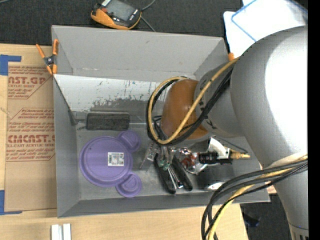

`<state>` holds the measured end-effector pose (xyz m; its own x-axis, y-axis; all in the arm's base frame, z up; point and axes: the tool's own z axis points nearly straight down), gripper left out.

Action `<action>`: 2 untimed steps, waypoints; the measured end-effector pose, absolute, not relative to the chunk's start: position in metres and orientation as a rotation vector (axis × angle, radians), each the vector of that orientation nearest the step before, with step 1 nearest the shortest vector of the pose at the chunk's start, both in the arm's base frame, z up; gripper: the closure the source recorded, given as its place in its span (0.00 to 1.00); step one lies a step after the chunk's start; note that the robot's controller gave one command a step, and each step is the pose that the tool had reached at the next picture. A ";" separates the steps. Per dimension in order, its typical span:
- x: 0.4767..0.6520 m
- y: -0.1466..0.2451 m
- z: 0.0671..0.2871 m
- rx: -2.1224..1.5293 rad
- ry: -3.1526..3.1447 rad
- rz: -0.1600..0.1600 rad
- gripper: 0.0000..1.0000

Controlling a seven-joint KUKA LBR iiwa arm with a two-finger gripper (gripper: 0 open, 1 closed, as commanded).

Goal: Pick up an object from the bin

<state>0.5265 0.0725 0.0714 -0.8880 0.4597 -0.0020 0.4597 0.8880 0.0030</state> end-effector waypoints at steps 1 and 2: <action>0.527 0.072 0.071 0.743 3.050 0.004 1.00; 0.527 0.072 0.071 0.743 3.050 0.004 1.00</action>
Offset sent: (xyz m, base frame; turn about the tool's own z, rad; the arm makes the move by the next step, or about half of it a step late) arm 0.0000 0.0000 0.0000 0.0000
